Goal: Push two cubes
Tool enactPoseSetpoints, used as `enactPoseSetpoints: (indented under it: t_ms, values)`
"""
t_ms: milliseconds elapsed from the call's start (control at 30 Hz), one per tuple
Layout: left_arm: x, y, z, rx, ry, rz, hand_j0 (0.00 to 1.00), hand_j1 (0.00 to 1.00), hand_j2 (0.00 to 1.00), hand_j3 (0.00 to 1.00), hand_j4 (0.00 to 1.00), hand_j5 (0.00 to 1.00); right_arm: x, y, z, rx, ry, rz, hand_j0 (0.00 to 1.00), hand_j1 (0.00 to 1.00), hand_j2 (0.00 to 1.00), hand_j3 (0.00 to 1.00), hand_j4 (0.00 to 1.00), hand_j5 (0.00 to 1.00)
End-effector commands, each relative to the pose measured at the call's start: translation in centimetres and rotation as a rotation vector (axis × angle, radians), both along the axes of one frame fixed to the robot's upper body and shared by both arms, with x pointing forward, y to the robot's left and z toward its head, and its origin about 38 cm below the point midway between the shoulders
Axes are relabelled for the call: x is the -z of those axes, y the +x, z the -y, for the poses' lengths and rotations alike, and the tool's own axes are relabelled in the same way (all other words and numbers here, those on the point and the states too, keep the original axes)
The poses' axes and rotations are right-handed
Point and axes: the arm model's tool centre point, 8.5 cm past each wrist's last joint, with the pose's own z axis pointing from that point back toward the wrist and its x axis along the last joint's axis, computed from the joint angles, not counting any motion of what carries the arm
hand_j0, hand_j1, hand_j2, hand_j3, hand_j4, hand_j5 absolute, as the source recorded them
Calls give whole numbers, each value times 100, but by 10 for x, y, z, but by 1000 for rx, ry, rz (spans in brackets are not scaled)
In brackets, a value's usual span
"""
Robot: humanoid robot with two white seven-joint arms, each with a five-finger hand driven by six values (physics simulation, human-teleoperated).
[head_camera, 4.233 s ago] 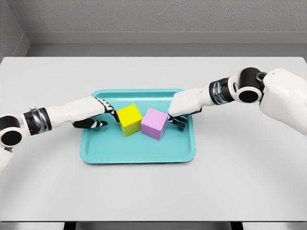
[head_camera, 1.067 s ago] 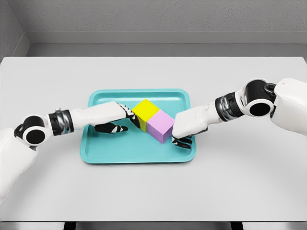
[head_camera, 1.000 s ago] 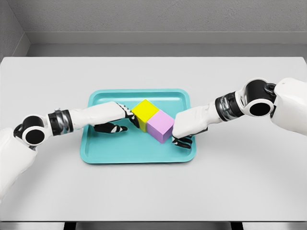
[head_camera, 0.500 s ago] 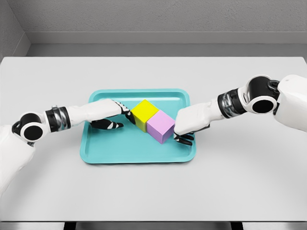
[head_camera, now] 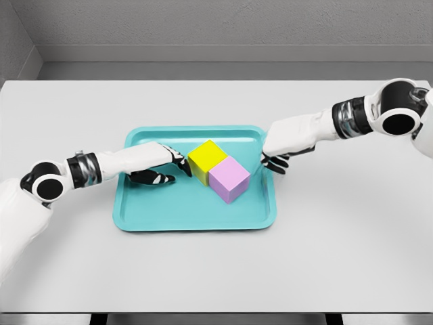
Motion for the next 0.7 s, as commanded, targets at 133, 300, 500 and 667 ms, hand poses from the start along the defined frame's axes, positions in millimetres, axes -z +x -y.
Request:
enactPoseSetpoints:
  t_ms: [133,300,500,667]
  values:
    - [-42,-7,-36,-11,-63,44,58,58,58,58,58,58,-18,37,42,177,19,38,20,20,20,20,20,20]
    - [-97,-36,-140,-143,21,112,100,100,100,100,100,100,-21,55,81,313,20,43,78,78,78,78,78,78]
    - [-63,-30,-116,-126,1,62,100,100,100,100,100,100,-25,52,126,403,-12,52,100,100,100,100,100,100]
    - [-48,-31,-103,-104,8,35,100,100,100,100,100,100,-24,67,168,560,2,45,100,100,100,100,100,100]
